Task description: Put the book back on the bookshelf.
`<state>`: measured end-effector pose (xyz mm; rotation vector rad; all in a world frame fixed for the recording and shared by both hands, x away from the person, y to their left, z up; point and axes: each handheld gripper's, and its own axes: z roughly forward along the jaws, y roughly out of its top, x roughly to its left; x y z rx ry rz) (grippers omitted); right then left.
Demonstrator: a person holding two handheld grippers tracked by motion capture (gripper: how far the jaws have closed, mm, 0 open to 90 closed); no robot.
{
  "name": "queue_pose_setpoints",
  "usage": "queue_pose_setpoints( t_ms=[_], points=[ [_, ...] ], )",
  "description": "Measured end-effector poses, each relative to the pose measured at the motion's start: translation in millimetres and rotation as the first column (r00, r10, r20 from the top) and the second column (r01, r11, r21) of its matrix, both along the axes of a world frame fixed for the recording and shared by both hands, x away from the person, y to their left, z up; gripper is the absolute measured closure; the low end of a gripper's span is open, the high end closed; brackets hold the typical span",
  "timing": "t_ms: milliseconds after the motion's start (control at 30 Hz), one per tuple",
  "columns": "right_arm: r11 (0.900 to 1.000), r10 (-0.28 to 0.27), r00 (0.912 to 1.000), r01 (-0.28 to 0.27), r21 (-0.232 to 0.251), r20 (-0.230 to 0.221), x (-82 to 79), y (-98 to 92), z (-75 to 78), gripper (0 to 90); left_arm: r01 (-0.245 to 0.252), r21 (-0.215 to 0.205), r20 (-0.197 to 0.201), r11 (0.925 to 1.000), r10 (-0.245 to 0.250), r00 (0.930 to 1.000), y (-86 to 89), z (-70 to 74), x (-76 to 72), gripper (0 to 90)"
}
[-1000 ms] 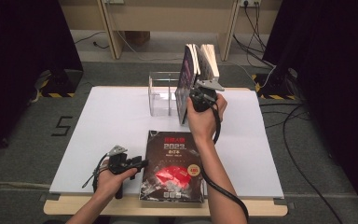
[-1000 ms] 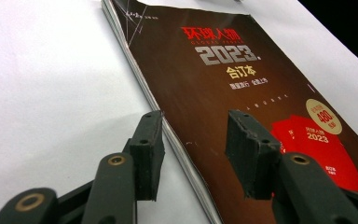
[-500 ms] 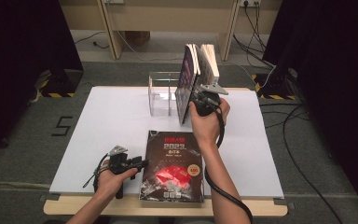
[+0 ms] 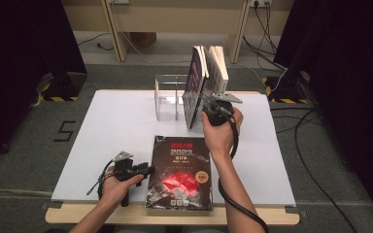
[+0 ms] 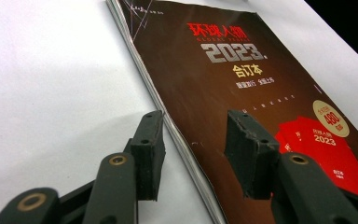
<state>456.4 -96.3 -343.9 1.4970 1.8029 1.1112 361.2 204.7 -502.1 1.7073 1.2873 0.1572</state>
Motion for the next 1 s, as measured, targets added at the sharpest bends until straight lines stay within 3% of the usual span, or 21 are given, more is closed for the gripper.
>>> queue_pose_setpoints(
  t_ms=[333, 567, 633, 667, 800, 900, 933, 1000],
  points=[
    [1.000, 0.015, 0.9984, -0.016, -0.018, -0.055, -3.8, -10.6, -14.9, 63.6, 0.001, 0.005, -0.012, 1.0000, -0.001, 0.9999, -0.1, -0.6, 0.8, 56.4],
    [0.999, 0.032, 0.9901, -0.033, -0.009, -0.137, -8.2, -20.0, -30.3, 63.2, -0.001, 0.000, -0.021, 1.0000, 0.001, 0.9998, 0.2, -1.1, 1.5, 56.4],
    [0.999, 0.031, 0.9880, -0.036, -0.034, -0.151, -10.1, -23.8, -37.6, 63.2, -0.003, -0.003, -0.021, 1.0000, 0.003, 0.9998, 0.3, -1.4, 2.0, 56.5],
    [0.999, 0.034, 0.9831, -0.039, -0.026, -0.180, -11.6, -27.1, -46.2, 63.2, -0.005, -0.008, -0.022, 1.0000, 0.005, 0.9998, 0.4, -2.0, 2.6, 56.6],
    [0.999, 0.034, 0.9749, -0.042, -0.032, -0.220, -14.9, -30.5, -60.2, 63.1, -0.006, -0.008, -0.022, 0.9999, 0.006, 0.9997, 0.3, -2.2, 2.9, 56.8],
    [0.998, 0.057, 0.9624, -0.066, -0.024, -0.265, -18.2, -34.1, -74.0, 63.0, -0.010, -0.005, -0.024, 0.9999, 0.010, 0.9997, 0.1, -2.1, 3.3, 57.2],
    [0.998, 0.061, 0.9522, -0.067, -0.009, -0.299, -20.5, -36.6, -81.9, 62.8, -0.012, -0.004, -0.022, 0.9999, 0.012, 0.9997, -0.5, -2.2, 3.7, 57.5],
    [0.998, 0.065, 0.9476, -0.069, 0.001, -0.313, -21.7, -37.9, -85.5, 62.8, -0.012, -0.003, -0.021, 0.9999, 0.012, 0.9997, -1.0, -2.2, 3.9, 57.6]
  ],
)
